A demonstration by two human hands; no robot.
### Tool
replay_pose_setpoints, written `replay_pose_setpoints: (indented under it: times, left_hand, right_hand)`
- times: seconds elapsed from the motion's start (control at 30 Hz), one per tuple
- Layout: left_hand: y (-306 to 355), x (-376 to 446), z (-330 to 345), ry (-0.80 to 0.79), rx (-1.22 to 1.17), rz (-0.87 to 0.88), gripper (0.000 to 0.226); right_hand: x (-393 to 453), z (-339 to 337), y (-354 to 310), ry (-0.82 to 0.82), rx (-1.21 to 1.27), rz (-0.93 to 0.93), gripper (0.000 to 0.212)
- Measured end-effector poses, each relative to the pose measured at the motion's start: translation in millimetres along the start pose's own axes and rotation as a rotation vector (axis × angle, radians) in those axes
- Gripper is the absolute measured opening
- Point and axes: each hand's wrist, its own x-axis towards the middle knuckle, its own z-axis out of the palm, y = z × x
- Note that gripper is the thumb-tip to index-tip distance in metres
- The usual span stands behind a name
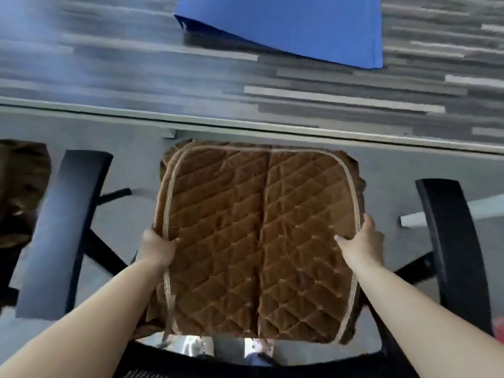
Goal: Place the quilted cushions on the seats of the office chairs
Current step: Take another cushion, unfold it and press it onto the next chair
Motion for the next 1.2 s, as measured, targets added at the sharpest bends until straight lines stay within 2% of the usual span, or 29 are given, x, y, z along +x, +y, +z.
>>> replay_pose_setpoints:
  times: [0.13,0.3,0.37,0.43,0.53,0.6,0.67,0.77,0.87,1.07,1.2]
  left_hand:
    - [-25.2,13.4,9.5,-0.05,0.081,-0.013,0.06]
    - [-34.8,12.7,11.6,-0.068,0.099,-0.064,0.052]
    - [-31.4,7.7,12.5,-0.047,0.155,-0.046,0.062]
    - [-25.7,-3.4,14.9,0.031,0.282,0.085,0.081]
    - [-4.8,-27.6,23.6,0.115,0.471,0.446,0.09]
    - [14.9,-34.4,36.9,0.072,0.603,0.606,0.09]
    - [31.1,-34.7,51.6,0.017,0.725,0.683,0.093]
    - [37.0,-21.0,69.9,-0.042,0.82,0.649,0.098]
    - [36.2,-1.4,83.8,-0.085,0.864,0.564,0.097]
    - [34.0,-3.7,82.4,-0.072,0.872,0.588,0.094]
    - [13.9,-27.9,72.8,-0.104,0.915,0.545,0.094]
  right_hand:
    - [-0.2,18.4,26.4,-0.015,-0.04,-0.002,0.084]
    - [-1.5,23.6,37.7,-0.001,-0.013,-0.03,0.08]
    - [-0.3,24.4,36.0,-0.008,-0.006,-0.021,0.08]
    - [0.8,23.5,32.4,0.017,-0.046,-0.055,0.076]
    - [-6.9,23.6,15.1,0.036,-0.183,-0.233,0.08]
    - [-14.0,30.3,-3.6,-0.022,-0.272,-0.415,0.081]
    - [-18.7,43.3,-24.2,-0.123,-0.38,-0.54,0.082]
    - [-14.2,65.7,-42.0,-0.239,-0.535,-0.578,0.089]
    - [-2.9,86.0,-45.4,-0.247,-0.631,-0.552,0.091]
    - [-3.1,84.2,-39.0,-0.248,-0.641,-0.586,0.09]
    - [-29.0,68.6,-16.6,-0.355,-0.642,-0.544,0.092]
